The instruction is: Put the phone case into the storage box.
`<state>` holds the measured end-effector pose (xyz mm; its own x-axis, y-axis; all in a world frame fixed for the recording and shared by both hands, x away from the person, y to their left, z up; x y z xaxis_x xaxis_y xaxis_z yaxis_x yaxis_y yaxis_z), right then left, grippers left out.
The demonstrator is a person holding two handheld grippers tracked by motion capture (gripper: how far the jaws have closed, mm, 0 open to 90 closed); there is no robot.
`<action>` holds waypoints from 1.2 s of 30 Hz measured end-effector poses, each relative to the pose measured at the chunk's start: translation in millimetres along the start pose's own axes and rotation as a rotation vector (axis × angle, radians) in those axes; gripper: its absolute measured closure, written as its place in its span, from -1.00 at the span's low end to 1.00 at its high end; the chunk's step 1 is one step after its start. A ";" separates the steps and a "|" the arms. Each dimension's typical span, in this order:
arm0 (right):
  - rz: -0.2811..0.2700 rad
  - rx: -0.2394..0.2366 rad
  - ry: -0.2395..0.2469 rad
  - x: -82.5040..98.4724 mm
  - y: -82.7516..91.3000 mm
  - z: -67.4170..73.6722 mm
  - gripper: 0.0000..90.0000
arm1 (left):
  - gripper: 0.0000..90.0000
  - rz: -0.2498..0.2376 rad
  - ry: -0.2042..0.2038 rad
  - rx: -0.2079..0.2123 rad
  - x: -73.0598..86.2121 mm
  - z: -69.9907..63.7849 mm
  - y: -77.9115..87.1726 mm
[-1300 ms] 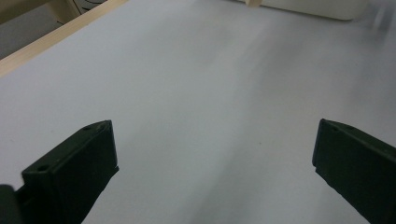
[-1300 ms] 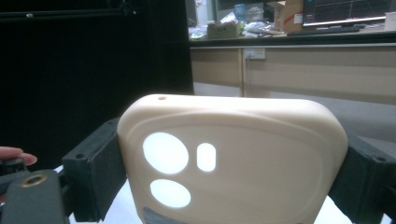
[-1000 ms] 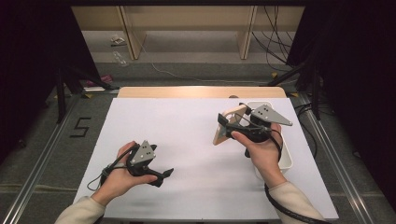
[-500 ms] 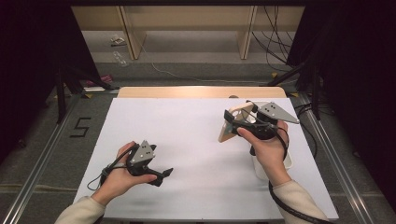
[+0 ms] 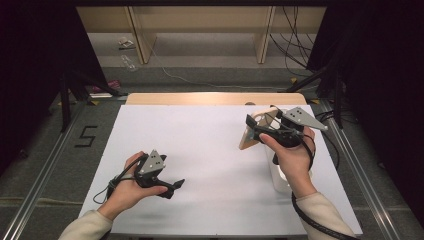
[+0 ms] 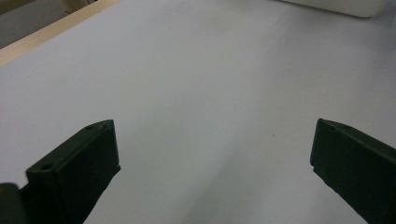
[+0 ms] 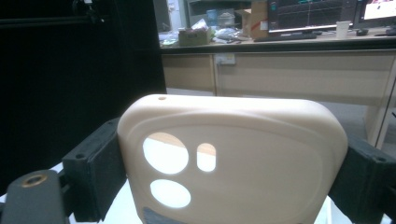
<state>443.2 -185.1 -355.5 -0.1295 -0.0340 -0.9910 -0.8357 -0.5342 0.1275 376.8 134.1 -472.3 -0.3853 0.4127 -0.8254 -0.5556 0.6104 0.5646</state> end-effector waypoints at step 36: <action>-0.022 0.070 -0.009 -10.2 12.2 -24.1 -0.73 | -0.99 -0.004 0.010 0.001 0.5 2.2 0.0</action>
<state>447.2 -211.7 -344.8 -0.1157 -0.0150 -0.9932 -0.8734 -0.4746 0.1090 378.3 135.8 -472.8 -0.3903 0.4039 -0.8274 -0.5560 0.6129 0.5615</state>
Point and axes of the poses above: each handheld gripper's, and its own axes: y roughly backward along the jaws, x roughly out of its underside, z roughly to its left, the point moved 5 cm from there along -y, roughly forward along the jaws, and after that the axes turned 4 degrees about y, right-handed, at the moved point
